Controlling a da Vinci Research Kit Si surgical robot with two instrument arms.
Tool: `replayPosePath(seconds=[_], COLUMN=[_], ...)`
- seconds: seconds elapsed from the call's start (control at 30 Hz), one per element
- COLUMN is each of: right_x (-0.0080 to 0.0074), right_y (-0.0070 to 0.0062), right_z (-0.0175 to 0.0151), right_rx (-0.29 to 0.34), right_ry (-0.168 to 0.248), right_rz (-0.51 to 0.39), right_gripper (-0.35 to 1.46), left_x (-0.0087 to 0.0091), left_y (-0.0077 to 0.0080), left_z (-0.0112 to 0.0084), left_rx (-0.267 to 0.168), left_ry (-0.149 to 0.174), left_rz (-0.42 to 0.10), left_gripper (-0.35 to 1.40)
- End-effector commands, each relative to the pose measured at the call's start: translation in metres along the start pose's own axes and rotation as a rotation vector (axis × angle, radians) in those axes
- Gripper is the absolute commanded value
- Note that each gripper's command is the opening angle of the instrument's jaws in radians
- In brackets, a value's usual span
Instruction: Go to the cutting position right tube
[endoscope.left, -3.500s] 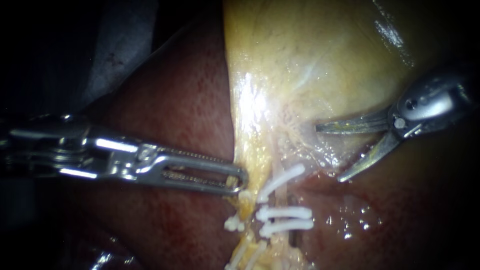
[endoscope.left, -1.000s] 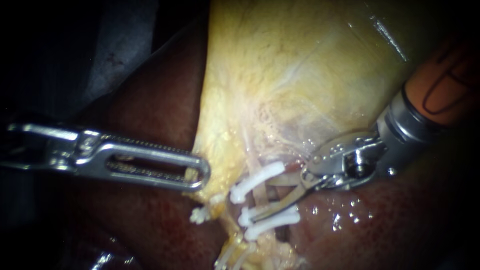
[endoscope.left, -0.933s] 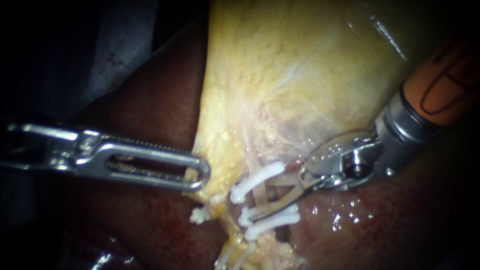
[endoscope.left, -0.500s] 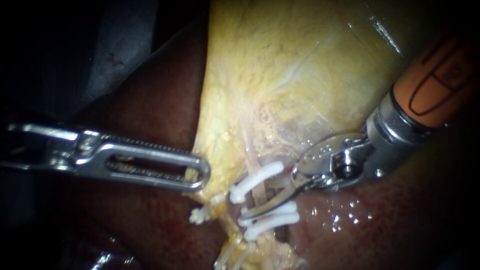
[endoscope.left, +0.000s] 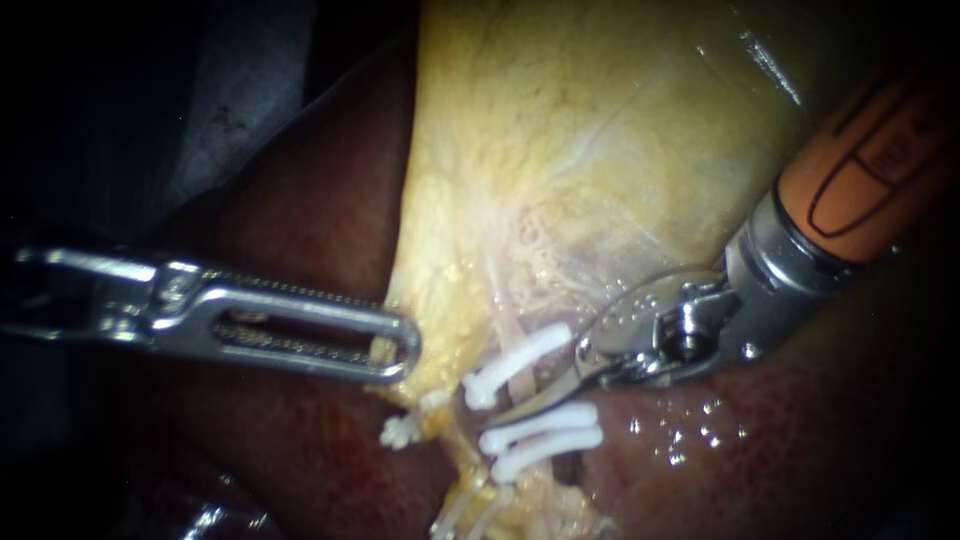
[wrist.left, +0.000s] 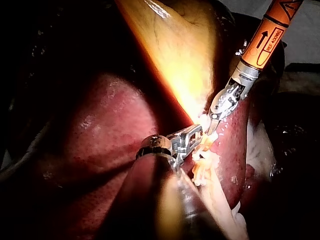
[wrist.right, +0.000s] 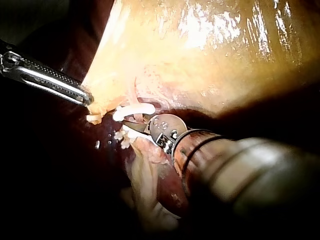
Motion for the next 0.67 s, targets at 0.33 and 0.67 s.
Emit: replayPosePath(seconds=[0.33, 0.67], right_x=[0.0000, -0.0001], right_y=[0.0000, 0.0000], right_z=[0.0000, -0.0001], right_rx=[0.001, 0.002], right_ry=[0.000, -0.001], right_rz=[-0.001, -0.002], right_gripper=[0.21, 0.19], left_x=[0.0000, 0.0000], left_y=[0.0000, 0.0000], left_z=[0.0000, 0.0001], left_rx=[0.000, 0.000], left_ry=[0.000, 0.000], left_rz=[0.000, 0.000], left_gripper=[-0.35, -0.35])
